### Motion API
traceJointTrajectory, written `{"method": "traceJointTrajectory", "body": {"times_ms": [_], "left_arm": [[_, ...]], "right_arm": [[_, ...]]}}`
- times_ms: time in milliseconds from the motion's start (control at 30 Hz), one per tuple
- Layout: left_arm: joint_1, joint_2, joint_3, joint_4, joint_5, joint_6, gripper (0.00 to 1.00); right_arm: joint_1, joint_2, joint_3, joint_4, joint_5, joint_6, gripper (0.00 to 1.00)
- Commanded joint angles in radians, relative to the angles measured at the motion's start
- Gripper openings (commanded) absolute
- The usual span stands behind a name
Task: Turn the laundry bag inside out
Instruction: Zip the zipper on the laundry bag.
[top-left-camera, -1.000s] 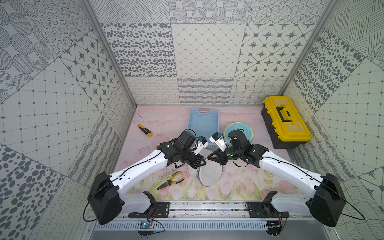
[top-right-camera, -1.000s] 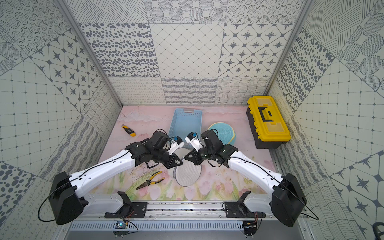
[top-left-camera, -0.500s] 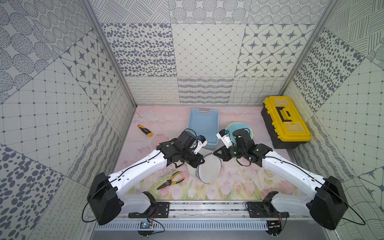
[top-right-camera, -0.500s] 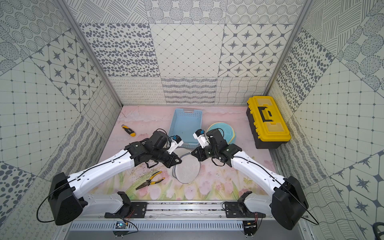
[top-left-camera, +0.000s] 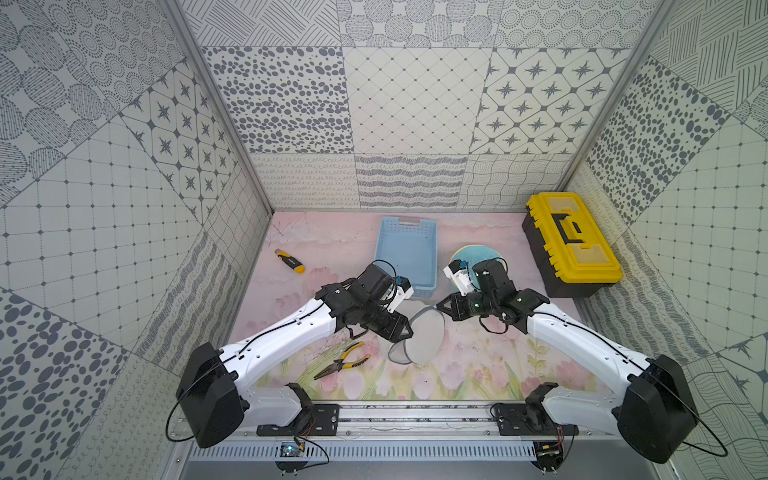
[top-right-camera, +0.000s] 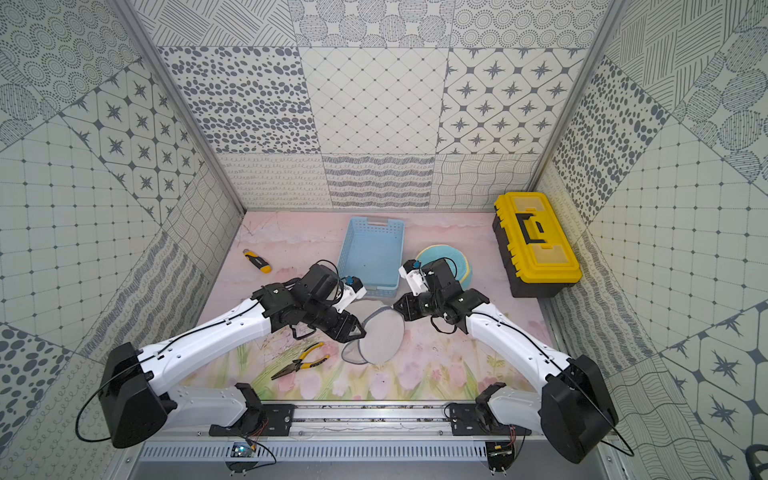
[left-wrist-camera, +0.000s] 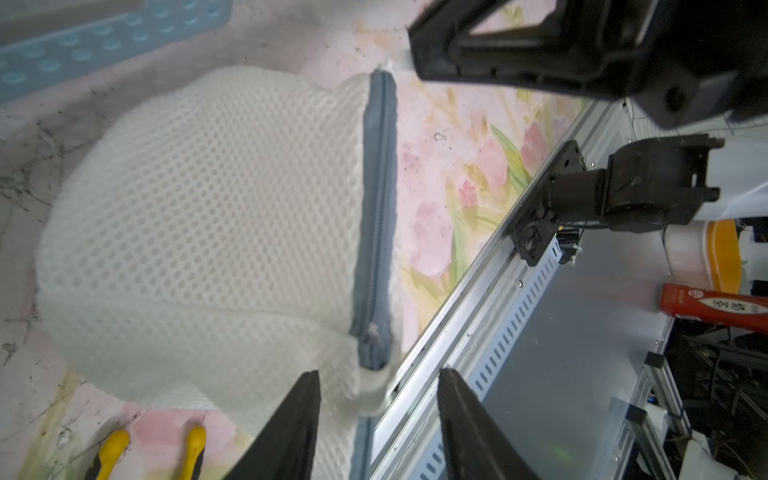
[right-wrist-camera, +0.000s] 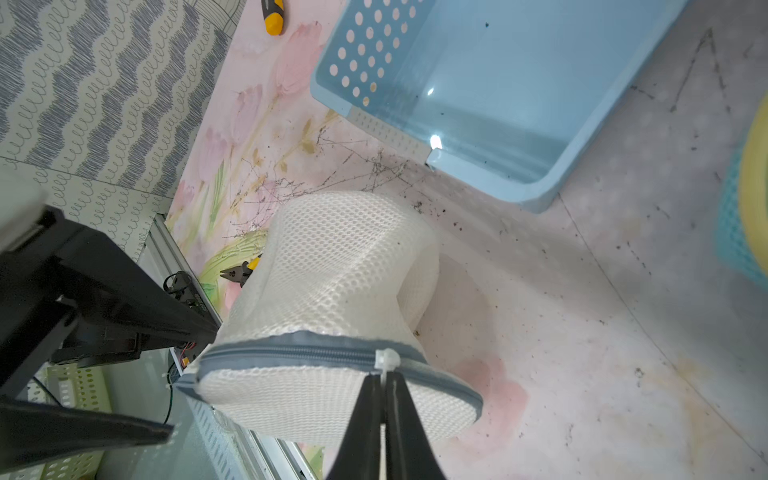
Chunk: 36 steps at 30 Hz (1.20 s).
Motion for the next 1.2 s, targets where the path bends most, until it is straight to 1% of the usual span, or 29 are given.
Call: {"method": "traceJointTrajectory", "body": {"times_ms": [0,100,200,300,433,467,633,700,733,767,867,1067,1133,1167], "left_arm": [[0.013,-0.048,0.023,-0.078,-0.021,-0.039,0.64],[0.040,-0.052,0.057,-0.019,-0.089,-0.041,0.64],[0.044,0.001,0.084,0.085,-0.108,-0.028,0.63],[0.044,0.108,0.142,0.152,-0.091,0.006,0.60],[0.043,0.207,0.175,0.196,-0.119,0.058,0.61],[0.043,0.221,0.177,0.199,-0.126,0.064,0.62],[0.048,0.259,0.151,0.214,-0.074,0.061,0.62],[0.050,0.264,0.140,0.220,-0.069,0.061,0.61],[0.049,0.266,0.137,0.219,-0.061,0.060,0.58],[0.049,0.267,0.138,0.219,-0.050,0.058,0.54],[0.047,0.266,0.139,0.211,-0.035,0.054,0.39],[0.047,0.253,0.138,0.203,-0.026,0.054,0.18],[0.044,0.253,0.142,0.197,-0.023,0.049,0.08],[0.044,0.253,0.145,0.194,-0.020,0.048,0.01]], "right_arm": [[0.009,0.030,0.050,0.049,-0.063,-0.045,0.00],[0.028,0.053,0.070,0.046,-0.081,-0.058,0.00],[0.039,0.065,0.078,0.048,-0.086,-0.062,0.00],[0.043,0.065,0.083,0.047,-0.088,-0.060,0.00],[0.044,0.054,0.083,0.043,-0.104,-0.070,0.00],[0.044,0.053,0.081,0.042,-0.106,-0.071,0.00],[0.044,0.043,0.066,0.058,-0.100,-0.066,0.00],[0.044,0.044,0.068,0.062,-0.100,-0.062,0.00],[0.043,0.045,0.068,0.062,-0.099,-0.062,0.00],[0.044,0.046,0.069,0.062,-0.098,-0.062,0.00],[0.044,0.048,0.070,0.062,-0.091,-0.057,0.00],[0.043,0.051,0.065,0.062,-0.077,-0.045,0.00],[0.044,0.050,0.063,0.061,-0.060,-0.040,0.00],[0.044,0.051,0.064,0.055,-0.047,-0.037,0.00]]}}
